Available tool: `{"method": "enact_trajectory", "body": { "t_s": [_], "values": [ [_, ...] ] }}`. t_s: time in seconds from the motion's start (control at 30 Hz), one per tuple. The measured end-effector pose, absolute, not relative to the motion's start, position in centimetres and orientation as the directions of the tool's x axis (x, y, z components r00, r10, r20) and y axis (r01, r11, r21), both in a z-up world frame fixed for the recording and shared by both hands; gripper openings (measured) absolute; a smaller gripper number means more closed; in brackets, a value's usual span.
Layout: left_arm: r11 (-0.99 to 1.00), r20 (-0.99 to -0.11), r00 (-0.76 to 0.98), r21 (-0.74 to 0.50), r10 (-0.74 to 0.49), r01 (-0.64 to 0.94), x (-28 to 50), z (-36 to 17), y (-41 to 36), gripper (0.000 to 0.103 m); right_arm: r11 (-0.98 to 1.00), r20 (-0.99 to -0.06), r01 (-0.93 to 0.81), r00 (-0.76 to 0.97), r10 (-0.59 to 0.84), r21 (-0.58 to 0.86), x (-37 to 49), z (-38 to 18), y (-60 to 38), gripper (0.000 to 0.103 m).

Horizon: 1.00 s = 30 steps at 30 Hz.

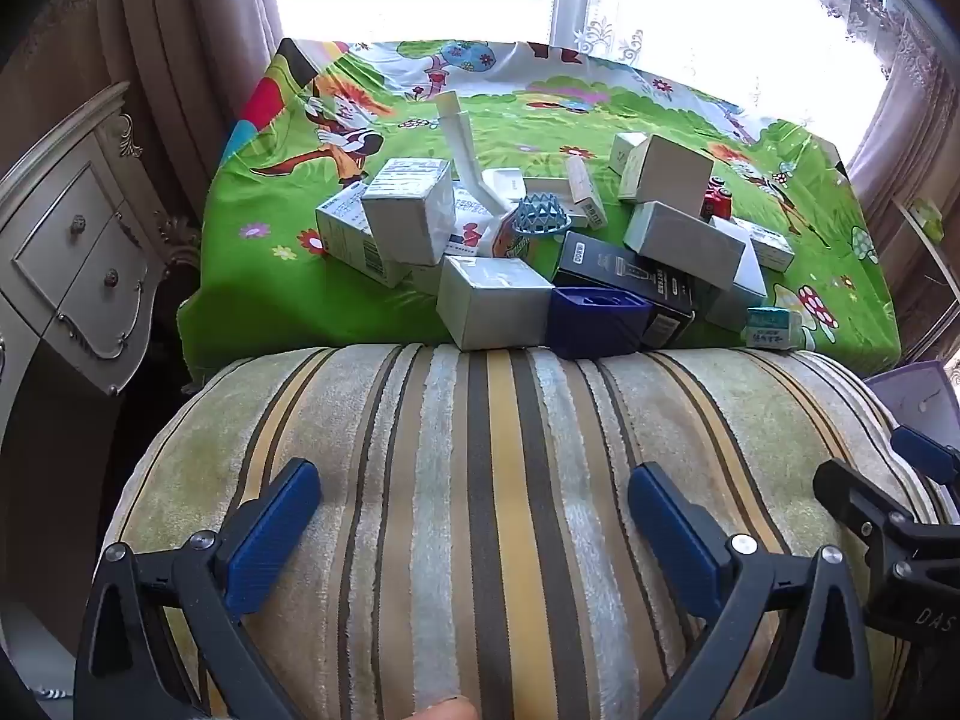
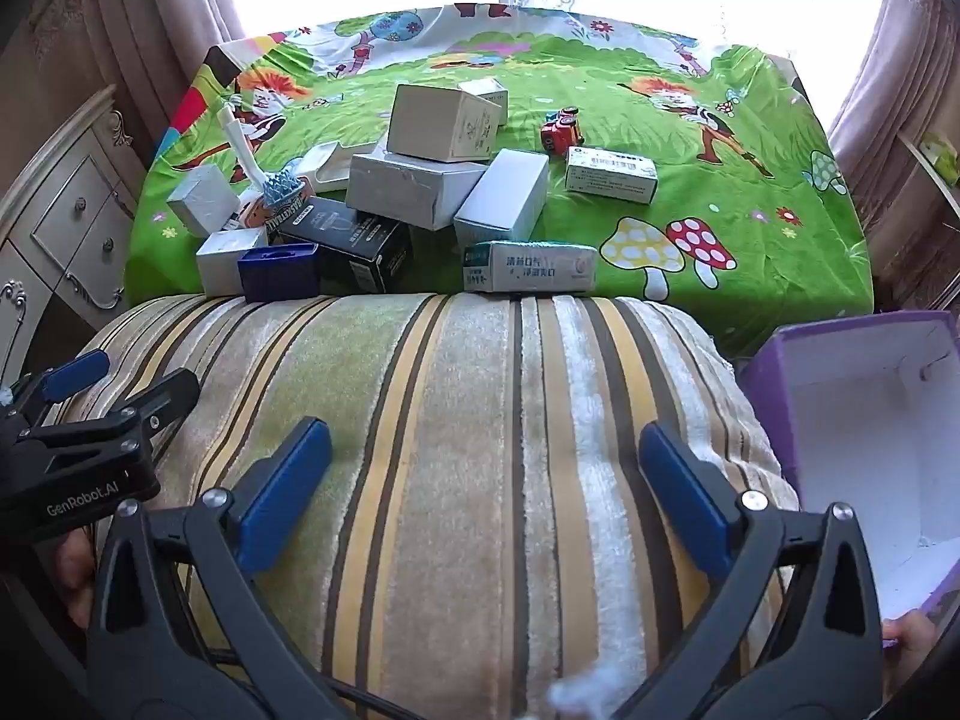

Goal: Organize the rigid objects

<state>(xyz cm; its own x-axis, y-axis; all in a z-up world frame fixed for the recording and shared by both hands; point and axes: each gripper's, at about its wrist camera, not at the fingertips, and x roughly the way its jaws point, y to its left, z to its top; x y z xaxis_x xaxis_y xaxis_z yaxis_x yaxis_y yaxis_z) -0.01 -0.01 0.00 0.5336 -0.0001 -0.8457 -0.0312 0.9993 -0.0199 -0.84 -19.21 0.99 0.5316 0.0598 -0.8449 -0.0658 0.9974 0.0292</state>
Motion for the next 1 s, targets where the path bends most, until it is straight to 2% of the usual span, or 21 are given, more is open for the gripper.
{"method": "enact_trajectory", "body": {
  "t_s": [1.0],
  "values": [
    [0.999,-0.856,0.517,0.008,0.027,-0.040,0.43,-0.39,-0.20,0.103,0.997,-0.846,-0.068,0.530,0.064,0.032,-0.74,0.94,-19.25,0.103]
  ]
}}
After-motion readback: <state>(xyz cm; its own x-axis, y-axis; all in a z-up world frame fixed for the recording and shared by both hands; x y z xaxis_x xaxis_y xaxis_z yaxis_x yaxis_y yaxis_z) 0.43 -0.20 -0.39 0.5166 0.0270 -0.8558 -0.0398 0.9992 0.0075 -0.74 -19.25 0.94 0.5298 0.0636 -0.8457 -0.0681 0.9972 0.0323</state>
